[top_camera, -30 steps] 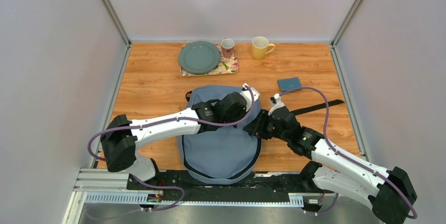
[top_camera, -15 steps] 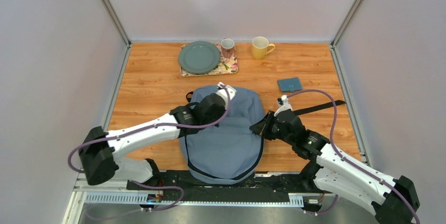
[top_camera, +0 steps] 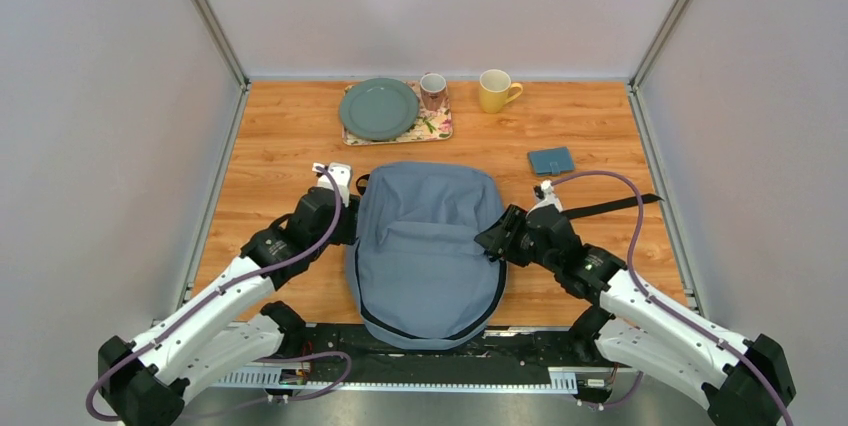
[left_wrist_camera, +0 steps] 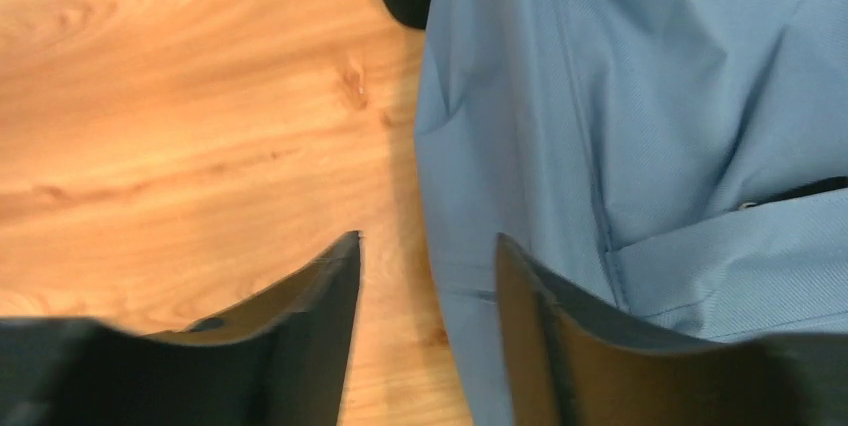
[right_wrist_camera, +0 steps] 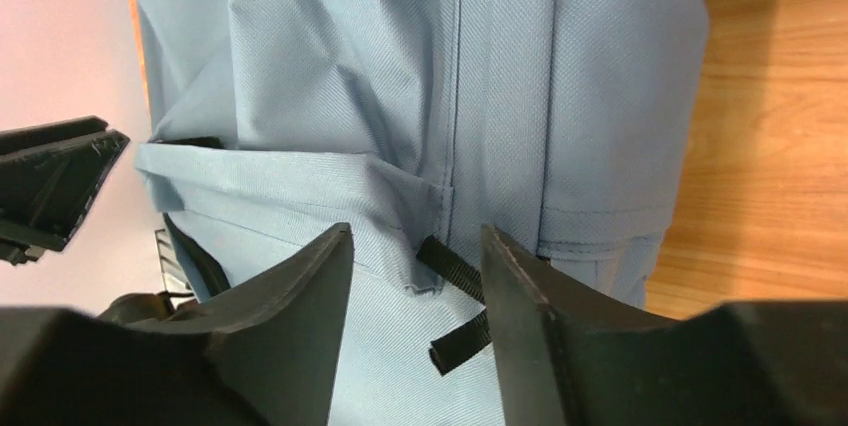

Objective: Pack the student bag
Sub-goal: Unzip the student bag at the center of the board.

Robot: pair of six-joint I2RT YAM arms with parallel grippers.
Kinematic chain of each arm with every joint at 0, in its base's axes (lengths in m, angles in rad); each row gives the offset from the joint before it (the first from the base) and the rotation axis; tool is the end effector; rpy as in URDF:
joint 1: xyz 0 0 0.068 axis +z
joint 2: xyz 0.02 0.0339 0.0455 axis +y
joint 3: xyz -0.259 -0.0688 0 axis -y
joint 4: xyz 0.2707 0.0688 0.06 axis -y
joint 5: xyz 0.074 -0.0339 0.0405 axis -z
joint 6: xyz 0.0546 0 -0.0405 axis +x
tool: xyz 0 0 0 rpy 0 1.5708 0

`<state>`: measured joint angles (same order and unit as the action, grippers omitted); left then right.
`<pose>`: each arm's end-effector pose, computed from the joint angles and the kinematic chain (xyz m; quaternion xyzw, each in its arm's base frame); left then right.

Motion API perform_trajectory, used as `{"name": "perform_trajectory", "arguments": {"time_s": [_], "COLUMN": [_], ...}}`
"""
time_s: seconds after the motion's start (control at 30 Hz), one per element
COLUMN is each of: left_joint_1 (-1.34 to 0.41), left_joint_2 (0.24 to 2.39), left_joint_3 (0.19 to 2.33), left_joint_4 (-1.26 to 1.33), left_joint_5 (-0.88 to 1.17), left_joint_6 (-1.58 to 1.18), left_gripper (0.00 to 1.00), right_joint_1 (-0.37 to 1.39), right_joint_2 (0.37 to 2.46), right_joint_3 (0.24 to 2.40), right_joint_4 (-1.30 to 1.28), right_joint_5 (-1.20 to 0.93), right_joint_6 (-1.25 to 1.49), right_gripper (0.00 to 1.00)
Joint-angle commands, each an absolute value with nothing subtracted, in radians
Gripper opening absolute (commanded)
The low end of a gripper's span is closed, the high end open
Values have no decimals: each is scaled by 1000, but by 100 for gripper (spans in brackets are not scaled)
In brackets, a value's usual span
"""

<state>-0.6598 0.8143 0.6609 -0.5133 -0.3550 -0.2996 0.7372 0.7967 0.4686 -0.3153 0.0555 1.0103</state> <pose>0.1833 -0.1182 0.2424 0.0827 0.8849 -0.0575 0.4547 0.1630 0.1439 0.1912 0.1340 0.8840 0.3269 0.3060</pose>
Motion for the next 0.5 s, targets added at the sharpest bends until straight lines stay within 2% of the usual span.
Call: {"name": "perform_trajectory", "arguments": {"time_s": [0.0,0.07,0.27,0.47], "left_joint_1": [-660,-658,-660,-661], "left_joint_2": [795,755,644,637], "left_joint_3": [647,638,580,505], "left_joint_4": [-587,-581,-474,-417], "left_joint_5": [-386,-387,-324,-170], "left_joint_6": [-409,-463,-587,-664], "left_gripper": [68,75,77,77], "right_joint_1": [732,730,730,730], "right_joint_2": [790,776,697,650], "right_joint_3": [569,609,759,876], "right_joint_4": [-383,-444,-624,-779], "right_joint_5": [100,132,340,624], "right_joint_6": [997,996,1049,1144], "right_gripper": [60,64,73,74]}}
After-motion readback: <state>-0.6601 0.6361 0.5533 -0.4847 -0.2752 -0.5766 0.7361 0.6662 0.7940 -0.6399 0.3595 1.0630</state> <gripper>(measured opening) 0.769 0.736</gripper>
